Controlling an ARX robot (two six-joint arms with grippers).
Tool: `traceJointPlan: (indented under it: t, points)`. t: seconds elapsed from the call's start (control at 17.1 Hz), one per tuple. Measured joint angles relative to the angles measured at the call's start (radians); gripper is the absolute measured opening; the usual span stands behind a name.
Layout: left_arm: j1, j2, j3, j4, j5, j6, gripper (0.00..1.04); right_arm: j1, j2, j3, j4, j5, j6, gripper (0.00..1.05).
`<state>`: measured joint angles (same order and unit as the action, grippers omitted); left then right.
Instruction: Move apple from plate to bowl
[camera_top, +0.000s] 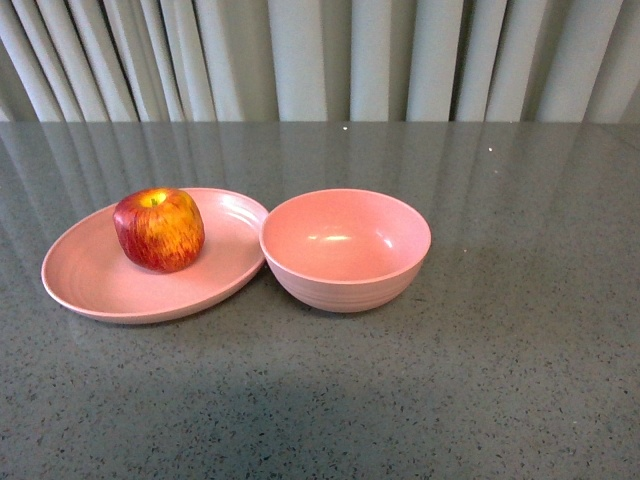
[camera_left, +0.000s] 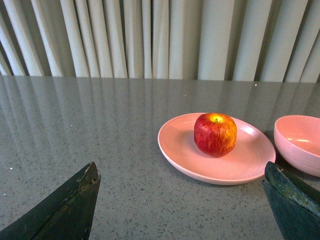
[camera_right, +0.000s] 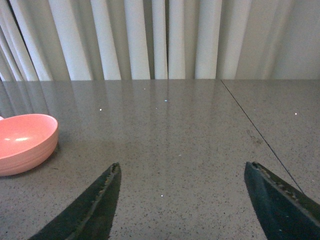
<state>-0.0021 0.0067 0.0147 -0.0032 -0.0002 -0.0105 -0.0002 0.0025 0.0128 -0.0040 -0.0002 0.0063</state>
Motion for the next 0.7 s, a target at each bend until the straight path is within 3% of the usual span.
traceJointPlan:
  t: [0.18,0.7]
  points:
    - [0.0,0.0,0.0,0.0,0.0,0.0,0.98,0.0,0.0,0.0,0.0,0.0,0.0,1.0]
    - [0.0,0.0,0.0,0.0,0.0,0.0,0.98,0.0,0.0,0.0,0.0,0.0,0.0,0.98]
